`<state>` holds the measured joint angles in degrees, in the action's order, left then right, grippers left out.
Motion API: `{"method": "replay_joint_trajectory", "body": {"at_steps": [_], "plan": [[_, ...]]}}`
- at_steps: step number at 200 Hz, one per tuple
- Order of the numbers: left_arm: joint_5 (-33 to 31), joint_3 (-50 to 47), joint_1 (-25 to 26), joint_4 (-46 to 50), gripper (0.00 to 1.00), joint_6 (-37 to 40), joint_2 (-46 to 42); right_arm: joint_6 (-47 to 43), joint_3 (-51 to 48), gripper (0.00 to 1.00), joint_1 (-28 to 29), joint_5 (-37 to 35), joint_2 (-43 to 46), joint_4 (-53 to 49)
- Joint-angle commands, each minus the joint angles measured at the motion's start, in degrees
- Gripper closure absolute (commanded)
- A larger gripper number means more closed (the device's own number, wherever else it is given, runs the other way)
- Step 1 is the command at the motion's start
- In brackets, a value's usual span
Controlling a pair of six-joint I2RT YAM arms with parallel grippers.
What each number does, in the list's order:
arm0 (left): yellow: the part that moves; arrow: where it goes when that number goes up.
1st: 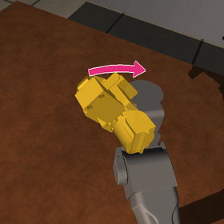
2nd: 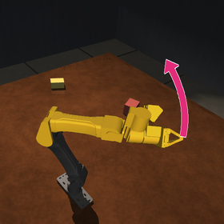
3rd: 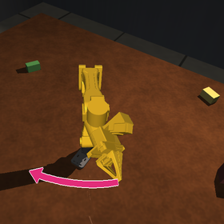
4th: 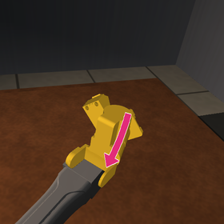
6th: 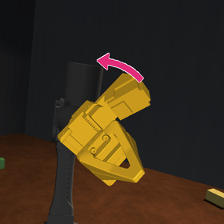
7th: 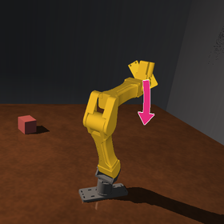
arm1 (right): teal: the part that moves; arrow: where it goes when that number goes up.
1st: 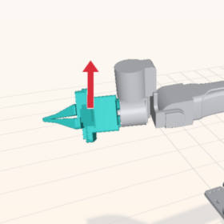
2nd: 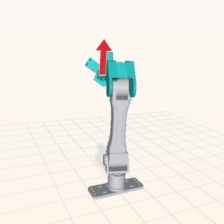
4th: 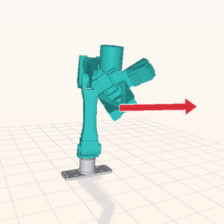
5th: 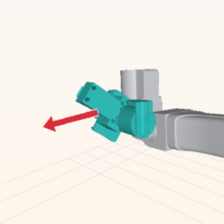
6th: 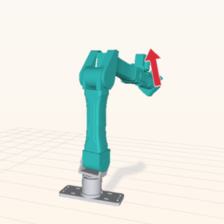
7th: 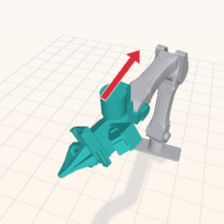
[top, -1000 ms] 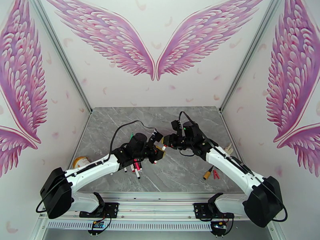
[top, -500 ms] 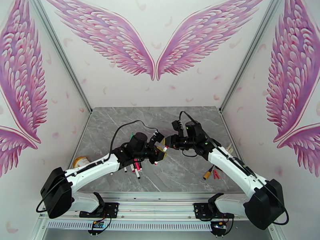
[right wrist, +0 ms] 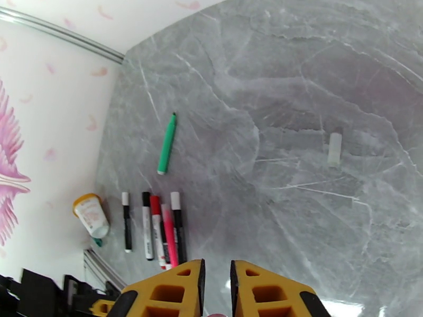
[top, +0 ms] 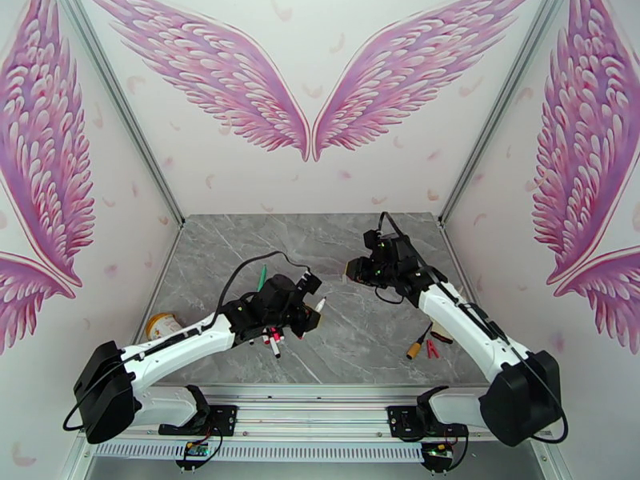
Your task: Open the pen caps
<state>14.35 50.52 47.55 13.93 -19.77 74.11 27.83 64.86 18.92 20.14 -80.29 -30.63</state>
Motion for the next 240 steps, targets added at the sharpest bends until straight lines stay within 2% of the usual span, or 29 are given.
{"method": "replay_joint_trajectory", "body": {"at_steps": [1,77,116,240], "plan": [[1.15,-1.93,-1.76,-3.84,0.98,-4.54,-2.75,-8.03,3.37,0.94,-1.15,-4.42,-4.64,-9.13],[-1.34,-4.37,-6.59,-4.35,0.97,-7.11,-5.62,-12.04,15.45,0.9,-3.02,-10.39,-25.0,-13.86],[-2.56,-4.73,-7.1,-3.42,0.96,-7.26,-6.04,-12.6,22.15,0.89,-3.72,-10.54,-33.88,-15.22],[-0.64,-3.28,-7.38,-2.44,0.95,-7.19,-2.21,-13.5,31.35,0.82,-5.73,-5.25,-45.1,-17.28]]}}
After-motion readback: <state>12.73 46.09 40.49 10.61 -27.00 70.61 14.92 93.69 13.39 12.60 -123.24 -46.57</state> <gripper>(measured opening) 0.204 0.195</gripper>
